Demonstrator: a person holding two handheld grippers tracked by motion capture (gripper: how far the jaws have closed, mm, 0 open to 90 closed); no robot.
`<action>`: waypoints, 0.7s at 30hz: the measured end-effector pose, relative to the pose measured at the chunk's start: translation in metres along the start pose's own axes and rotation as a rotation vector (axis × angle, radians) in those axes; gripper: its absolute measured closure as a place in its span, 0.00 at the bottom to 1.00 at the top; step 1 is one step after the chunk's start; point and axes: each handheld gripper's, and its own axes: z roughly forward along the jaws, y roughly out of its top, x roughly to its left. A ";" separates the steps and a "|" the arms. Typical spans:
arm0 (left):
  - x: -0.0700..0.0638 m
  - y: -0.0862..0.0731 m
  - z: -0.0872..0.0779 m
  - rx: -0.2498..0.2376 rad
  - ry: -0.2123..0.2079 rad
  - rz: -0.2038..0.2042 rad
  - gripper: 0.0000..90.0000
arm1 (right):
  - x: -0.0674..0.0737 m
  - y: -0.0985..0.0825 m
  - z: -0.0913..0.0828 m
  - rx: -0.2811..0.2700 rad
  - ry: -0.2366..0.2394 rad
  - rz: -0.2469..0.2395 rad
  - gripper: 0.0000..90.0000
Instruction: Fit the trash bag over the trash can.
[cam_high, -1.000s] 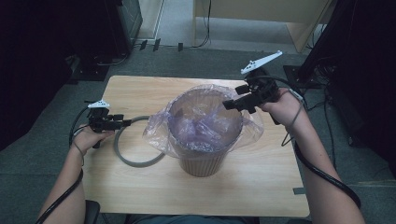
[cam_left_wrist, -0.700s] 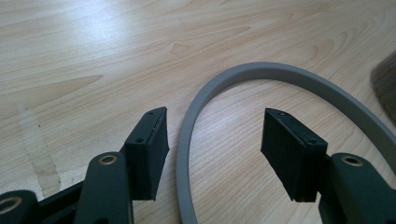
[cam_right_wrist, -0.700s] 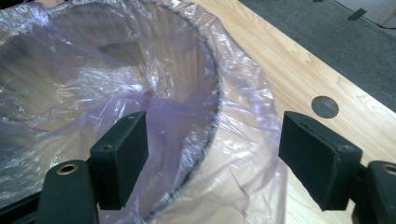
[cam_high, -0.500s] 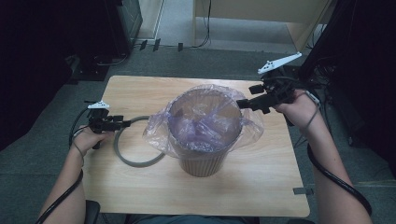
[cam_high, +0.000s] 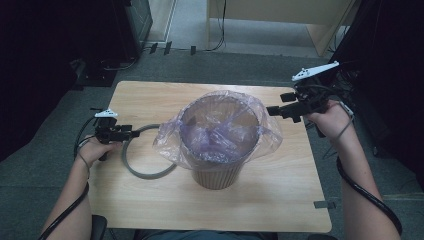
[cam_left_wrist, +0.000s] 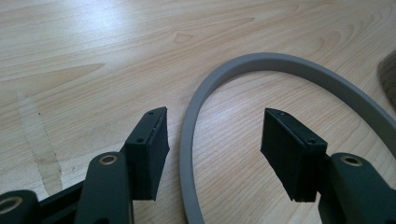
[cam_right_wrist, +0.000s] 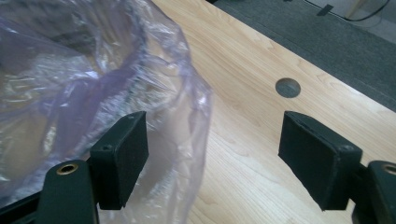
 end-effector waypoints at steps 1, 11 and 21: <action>0.000 0.000 0.000 0.001 0.001 0.000 0.45 | -0.001 -0.001 0.000 0.001 -0.004 0.005 0.27; 0.000 -0.001 0.001 -0.001 -0.003 -0.003 0.45 | -0.018 -0.018 0.004 0.005 -0.033 0.037 0.27; 0.002 -0.003 0.001 -0.006 -0.003 -0.016 0.45 | -0.024 -0.032 0.020 0.026 -0.049 0.043 0.27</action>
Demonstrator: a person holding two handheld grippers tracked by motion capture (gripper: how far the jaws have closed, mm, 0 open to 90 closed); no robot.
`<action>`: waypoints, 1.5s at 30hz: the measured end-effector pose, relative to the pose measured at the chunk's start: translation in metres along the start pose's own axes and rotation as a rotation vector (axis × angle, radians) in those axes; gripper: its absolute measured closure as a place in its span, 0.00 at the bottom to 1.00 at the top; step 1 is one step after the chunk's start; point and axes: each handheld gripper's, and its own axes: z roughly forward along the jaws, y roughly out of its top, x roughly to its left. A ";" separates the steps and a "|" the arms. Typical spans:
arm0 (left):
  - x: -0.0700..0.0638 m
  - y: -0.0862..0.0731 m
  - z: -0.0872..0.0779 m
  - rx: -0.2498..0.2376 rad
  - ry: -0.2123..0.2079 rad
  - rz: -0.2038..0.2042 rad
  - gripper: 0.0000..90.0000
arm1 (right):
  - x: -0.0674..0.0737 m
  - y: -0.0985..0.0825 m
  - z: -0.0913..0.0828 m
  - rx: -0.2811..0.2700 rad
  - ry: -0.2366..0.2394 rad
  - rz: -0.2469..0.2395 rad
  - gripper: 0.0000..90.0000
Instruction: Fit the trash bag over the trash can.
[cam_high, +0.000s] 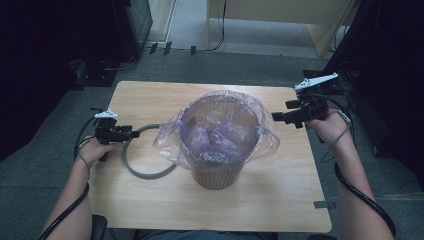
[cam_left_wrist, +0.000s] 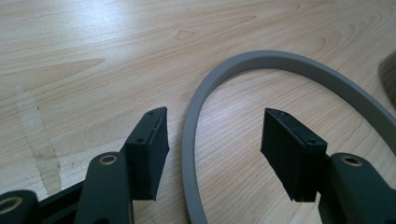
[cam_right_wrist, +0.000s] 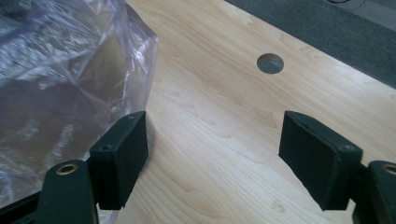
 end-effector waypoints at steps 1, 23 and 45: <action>0.000 0.000 0.000 0.000 0.000 0.000 0.45 | 0.000 -0.001 0.003 0.002 0.000 0.000 0.27; -0.001 -0.003 0.002 -0.006 -0.002 0.041 0.46 | 0.002 -0.037 0.044 -0.034 0.039 0.019 0.26; 0.000 -0.008 0.004 0.000 0.010 0.036 0.44 | 0.006 -0.079 0.085 -0.037 0.063 0.038 0.26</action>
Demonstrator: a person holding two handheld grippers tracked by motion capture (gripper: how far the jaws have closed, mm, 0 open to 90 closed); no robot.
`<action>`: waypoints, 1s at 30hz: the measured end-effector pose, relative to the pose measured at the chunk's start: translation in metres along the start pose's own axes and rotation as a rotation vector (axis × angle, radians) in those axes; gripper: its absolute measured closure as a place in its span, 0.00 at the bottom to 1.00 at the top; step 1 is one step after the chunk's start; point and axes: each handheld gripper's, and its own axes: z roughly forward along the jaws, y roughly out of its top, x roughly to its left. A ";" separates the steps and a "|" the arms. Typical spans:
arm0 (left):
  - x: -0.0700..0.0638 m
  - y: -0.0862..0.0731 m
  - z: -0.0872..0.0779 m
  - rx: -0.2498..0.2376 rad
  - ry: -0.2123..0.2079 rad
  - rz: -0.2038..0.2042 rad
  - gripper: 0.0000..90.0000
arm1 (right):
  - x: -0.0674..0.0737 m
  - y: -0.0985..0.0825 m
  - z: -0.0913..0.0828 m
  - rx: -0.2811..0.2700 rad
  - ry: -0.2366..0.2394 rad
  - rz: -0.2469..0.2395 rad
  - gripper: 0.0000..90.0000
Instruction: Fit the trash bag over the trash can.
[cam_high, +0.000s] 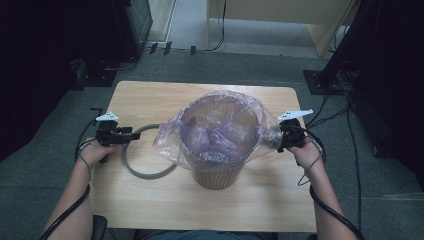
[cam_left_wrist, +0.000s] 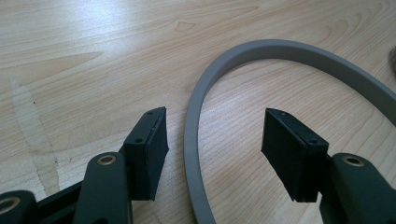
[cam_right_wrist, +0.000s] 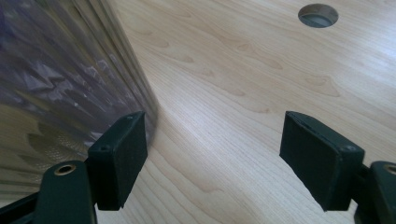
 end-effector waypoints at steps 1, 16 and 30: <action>0.000 0.000 0.000 0.001 -0.001 -0.001 0.44 | 0.000 -0.001 0.002 -0.002 0.000 -0.002 0.26; 0.001 -0.003 0.001 0.003 0.005 0.002 0.44 | 0.001 -0.024 0.033 0.013 0.016 -0.013 0.26; 0.001 -0.005 0.002 0.008 0.016 0.014 0.43 | 0.003 -0.042 0.058 0.029 0.009 0.009 0.25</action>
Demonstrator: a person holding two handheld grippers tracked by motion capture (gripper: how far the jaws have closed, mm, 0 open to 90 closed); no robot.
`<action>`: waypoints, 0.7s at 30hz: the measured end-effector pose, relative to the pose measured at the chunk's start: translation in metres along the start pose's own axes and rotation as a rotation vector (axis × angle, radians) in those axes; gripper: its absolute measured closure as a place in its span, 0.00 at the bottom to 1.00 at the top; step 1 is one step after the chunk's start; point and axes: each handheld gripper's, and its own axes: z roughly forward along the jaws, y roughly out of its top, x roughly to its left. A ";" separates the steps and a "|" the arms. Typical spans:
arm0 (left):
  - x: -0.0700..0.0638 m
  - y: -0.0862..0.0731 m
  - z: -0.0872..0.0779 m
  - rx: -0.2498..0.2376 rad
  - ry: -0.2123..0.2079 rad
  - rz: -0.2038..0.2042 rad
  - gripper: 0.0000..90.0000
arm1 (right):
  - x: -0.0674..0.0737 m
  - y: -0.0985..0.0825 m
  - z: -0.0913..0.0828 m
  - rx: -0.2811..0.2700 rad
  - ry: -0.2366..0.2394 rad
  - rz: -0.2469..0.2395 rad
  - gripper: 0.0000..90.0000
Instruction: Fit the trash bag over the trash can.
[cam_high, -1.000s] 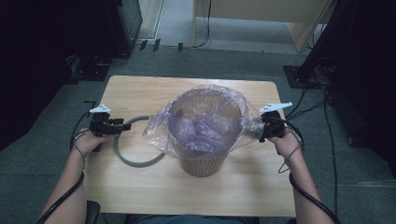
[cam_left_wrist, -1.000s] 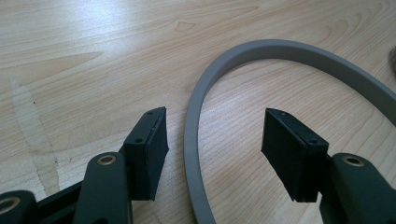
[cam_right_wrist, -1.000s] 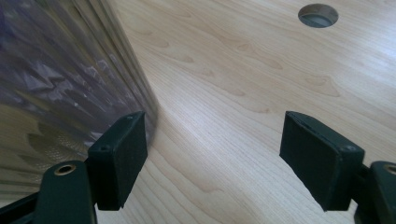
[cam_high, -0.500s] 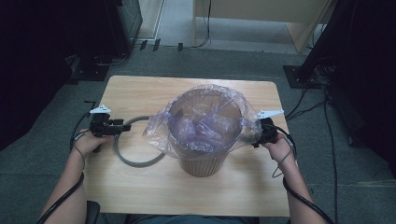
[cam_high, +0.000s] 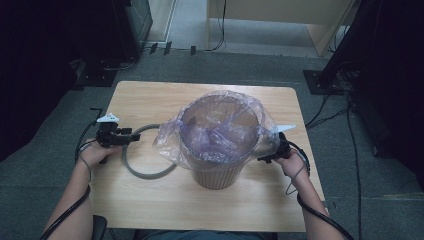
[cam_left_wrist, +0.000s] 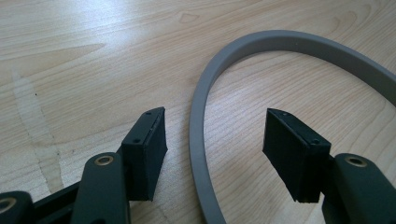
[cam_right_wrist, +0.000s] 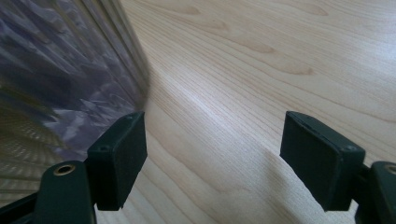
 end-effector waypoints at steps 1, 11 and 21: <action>0.000 0.000 0.000 0.000 0.001 0.002 0.43 | 0.000 -0.001 0.001 0.002 -0.004 -0.002 0.25; 0.000 -0.002 0.002 0.004 0.017 0.038 0.44 | 0.004 -0.008 0.012 0.031 -0.022 -0.040 0.25; -0.002 -0.006 0.004 -0.026 0.034 0.091 0.47 | 0.006 -0.015 0.021 0.041 -0.044 -0.078 0.22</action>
